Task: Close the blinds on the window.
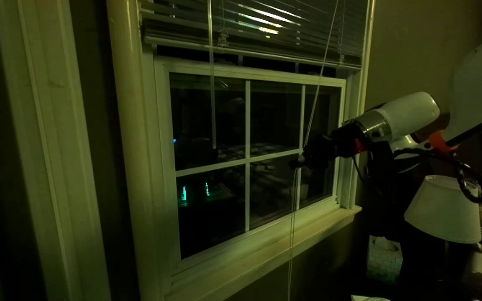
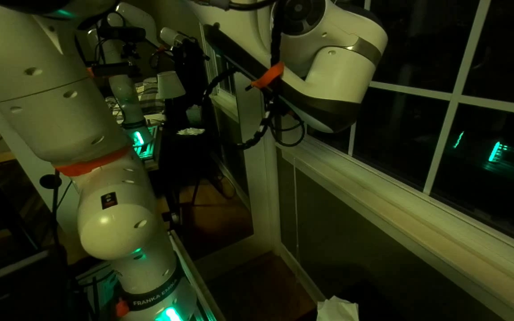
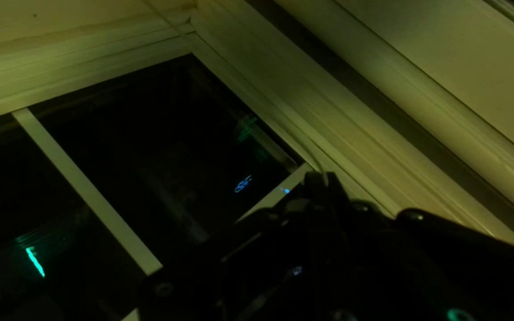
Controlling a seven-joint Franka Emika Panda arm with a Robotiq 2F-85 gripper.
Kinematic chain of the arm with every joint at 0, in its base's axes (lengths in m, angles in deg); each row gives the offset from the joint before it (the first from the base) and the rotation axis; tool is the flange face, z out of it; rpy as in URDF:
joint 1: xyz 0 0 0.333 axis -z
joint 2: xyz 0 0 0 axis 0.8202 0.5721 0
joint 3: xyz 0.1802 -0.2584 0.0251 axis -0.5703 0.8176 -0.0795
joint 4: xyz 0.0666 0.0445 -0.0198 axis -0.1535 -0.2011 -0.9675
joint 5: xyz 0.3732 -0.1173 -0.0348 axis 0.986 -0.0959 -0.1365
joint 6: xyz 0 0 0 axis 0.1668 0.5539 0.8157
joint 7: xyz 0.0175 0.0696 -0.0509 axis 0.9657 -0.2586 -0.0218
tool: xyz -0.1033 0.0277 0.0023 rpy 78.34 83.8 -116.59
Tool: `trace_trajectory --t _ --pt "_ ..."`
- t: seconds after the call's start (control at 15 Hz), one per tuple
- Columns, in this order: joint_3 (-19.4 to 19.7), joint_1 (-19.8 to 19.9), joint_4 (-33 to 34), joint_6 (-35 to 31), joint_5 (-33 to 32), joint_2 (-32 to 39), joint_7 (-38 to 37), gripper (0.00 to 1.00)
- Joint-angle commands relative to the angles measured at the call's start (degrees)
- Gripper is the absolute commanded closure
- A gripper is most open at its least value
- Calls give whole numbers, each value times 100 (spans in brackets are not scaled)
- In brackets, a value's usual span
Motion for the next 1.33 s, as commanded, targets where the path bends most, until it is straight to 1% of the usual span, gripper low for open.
trace_trajectory --t 0.0,0.07,0.13,0.27,0.4,0.53,0.93,1.07,1.27 --pt "1051 -974 15 1 -260 -485 -711 100" --pt "1359 -1183 65 1 -242 -590 -829 100" --pt "1717 -1505 99 1 -293 -718 -963 100" --pt "2345 -1951 238 1 -319 -936 -1174 100" --pt "2870 -2315 472 1 -382 -1118 -1382 100" --pt "3272 -2565 729 1 -407 -1240 -1538 100" --pt "4105 -2932 1777 22 -180 -1144 -1969 100" --pt "4313 -2851 2162 -131 124 -842 -2015 100" --pt "4606 -2900 2595 44 430 -615 -2085 100"
